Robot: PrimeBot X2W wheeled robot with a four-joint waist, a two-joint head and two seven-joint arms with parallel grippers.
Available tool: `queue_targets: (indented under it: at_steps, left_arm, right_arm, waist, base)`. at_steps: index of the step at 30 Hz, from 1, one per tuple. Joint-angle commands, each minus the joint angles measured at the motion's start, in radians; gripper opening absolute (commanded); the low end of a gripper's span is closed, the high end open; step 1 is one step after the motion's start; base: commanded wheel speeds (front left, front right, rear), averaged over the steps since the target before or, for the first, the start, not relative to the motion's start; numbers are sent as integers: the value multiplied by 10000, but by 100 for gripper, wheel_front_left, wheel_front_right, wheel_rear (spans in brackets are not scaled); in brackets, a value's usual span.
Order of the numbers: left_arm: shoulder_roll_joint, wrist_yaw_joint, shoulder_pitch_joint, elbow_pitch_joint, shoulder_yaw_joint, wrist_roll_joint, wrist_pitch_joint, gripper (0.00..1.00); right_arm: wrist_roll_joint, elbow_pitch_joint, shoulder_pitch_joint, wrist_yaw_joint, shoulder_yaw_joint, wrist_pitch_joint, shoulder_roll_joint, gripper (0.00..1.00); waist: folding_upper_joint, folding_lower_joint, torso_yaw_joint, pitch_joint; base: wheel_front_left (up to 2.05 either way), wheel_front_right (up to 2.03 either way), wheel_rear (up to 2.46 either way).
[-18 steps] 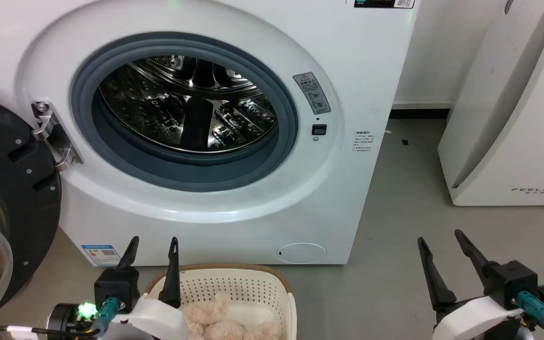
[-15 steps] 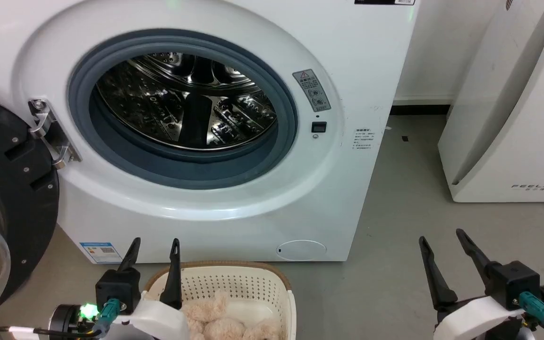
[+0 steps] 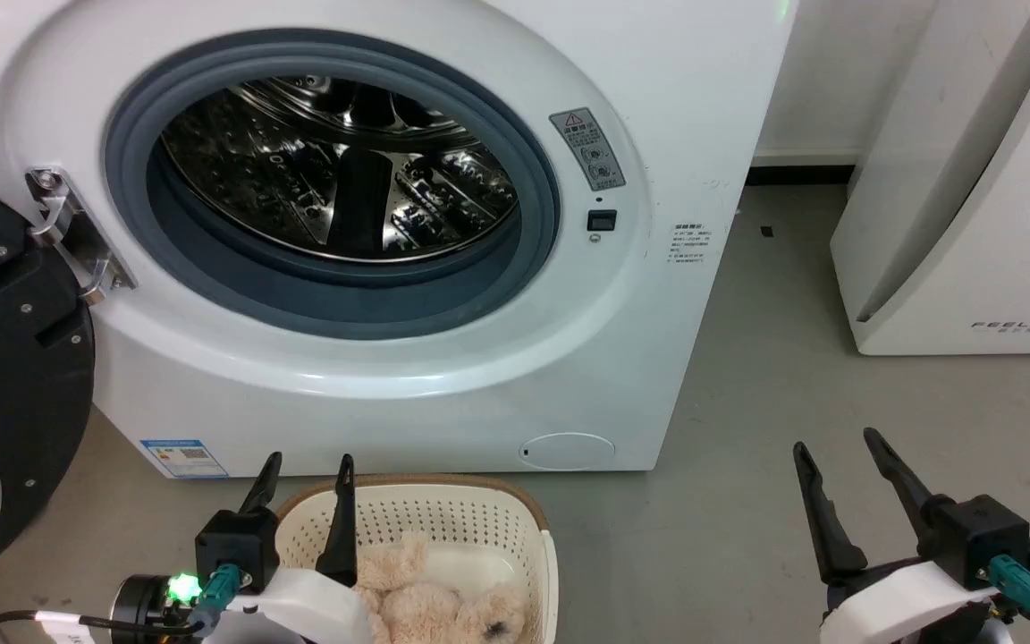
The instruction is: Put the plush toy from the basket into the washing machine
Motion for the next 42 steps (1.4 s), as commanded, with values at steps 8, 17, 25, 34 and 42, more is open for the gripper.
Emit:
queue_targets:
  at_steps: [8, 17, 25, 34, 42]
  left_arm:
    - [2, -110, -454, 519, -160, -126, -277, 100]
    - [12, -263, -889, 1193, -290, -179, -465, 100]
    - [51, -390, -1397, 1934, -381, -235, -632, 100]
    - [200, -580, -2155, 3189, -629, -251, -820, 100]
    - [483, -767, -3144, 4881, -951, -325, -784, 100]
  right_arm:
    - [122, -5, -340, -3, -42, -260, -2, 100]
    - [178, -34, -533, -4, -72, -447, -2, 100]
    - [208, -165, -702, -5, -109, -614, -2, 100]
    - [254, -325, -899, -5, -133, -801, -2, 100]
    - [332, -550, -1060, -6, -119, -967, -2, 100]
  waist:
    - [0, -1, -34, 469]
    - [0, -1, -102, 995]
    - [0, -1, -168, 1567]
    - [0, -1, -272, 2298]
    - [0, -1, -394, 2988]
  base:
    - [0, 0, 0]
    - [0, 0, 0]
    - [0, 0, 0]
    - [0, 0, 0]
    - [0, 0, 0]
